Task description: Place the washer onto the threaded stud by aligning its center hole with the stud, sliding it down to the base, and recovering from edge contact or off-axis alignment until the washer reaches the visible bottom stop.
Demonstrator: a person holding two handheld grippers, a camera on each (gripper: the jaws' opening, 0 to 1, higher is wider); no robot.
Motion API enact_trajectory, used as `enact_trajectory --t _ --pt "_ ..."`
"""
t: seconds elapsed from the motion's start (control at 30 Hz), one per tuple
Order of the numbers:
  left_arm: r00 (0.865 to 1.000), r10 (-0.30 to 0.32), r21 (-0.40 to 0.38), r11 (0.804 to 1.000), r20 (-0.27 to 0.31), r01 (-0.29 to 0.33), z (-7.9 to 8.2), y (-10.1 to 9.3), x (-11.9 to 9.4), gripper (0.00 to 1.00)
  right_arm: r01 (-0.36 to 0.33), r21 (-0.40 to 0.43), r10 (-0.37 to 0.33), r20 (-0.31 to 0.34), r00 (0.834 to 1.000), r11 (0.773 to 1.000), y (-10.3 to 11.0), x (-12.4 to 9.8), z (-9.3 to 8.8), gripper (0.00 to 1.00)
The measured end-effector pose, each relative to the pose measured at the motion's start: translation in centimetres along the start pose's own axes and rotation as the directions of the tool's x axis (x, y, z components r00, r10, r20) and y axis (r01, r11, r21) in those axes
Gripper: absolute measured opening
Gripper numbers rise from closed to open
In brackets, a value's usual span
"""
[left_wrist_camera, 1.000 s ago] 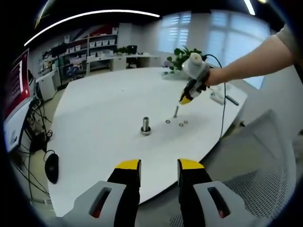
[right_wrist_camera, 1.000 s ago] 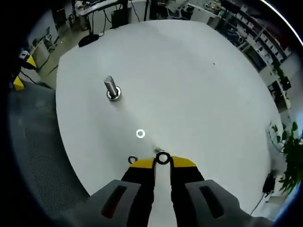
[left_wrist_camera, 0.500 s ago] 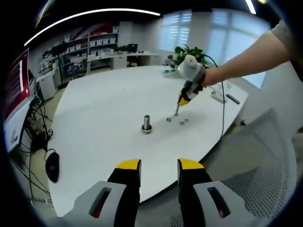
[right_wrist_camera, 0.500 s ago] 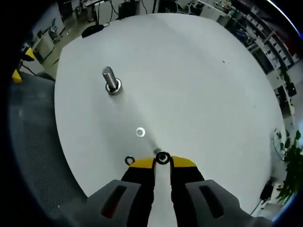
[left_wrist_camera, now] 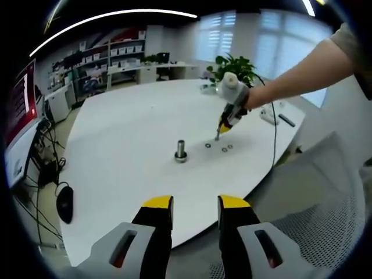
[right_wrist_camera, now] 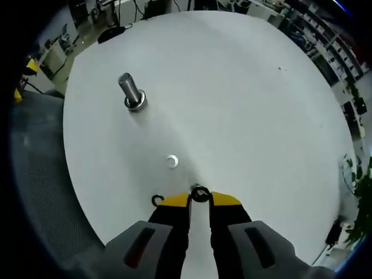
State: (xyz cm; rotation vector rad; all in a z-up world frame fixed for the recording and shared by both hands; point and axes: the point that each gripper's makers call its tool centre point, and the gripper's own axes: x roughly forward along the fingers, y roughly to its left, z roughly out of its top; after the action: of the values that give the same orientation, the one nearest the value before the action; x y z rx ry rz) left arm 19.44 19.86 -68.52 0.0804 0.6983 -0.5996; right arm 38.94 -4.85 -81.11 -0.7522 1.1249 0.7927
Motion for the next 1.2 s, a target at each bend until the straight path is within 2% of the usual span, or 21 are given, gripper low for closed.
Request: enact_trajectory --t 0.4,0.5,0.8,1.0,1.2 --pt "1.000 0.007 0.005 1.000 -0.016 -0.007 -0.3 0.1 0.1 0.28 -0.009 0.070 0.010 -0.011 1.000 0.998 0.2 2.0 -0.7 0.15" --pt "1.000 0.010 -0.002 1.000 -0.008 -0.010 -0.2 0.2 0.0 0.28 -0.006 0.062 0.007 -0.022 1.000 0.998 1.2 1.3 -0.8 0.15" --pt "1.000 0.011 0.001 1.000 -0.008 -0.011 -0.2 0.2 0.0 0.28 0.003 0.091 -0.001 -0.014 1.000 0.996 1.7 0.8 -1.0 0.18" --pt "1.000 0.010 0.000 1.000 -0.007 -0.010 -0.2 0.2 0.0 0.28 0.002 0.110 0.000 -0.021 1.000 0.994 1.2 0.7 -1.9 0.19" --pt "1.000 0.008 0.003 1.000 -0.005 -0.007 -0.1 0.1 0.0 0.28 -0.007 0.126 0.011 -0.033 0.999 0.992 1.3 0.5 -3.6 0.20"
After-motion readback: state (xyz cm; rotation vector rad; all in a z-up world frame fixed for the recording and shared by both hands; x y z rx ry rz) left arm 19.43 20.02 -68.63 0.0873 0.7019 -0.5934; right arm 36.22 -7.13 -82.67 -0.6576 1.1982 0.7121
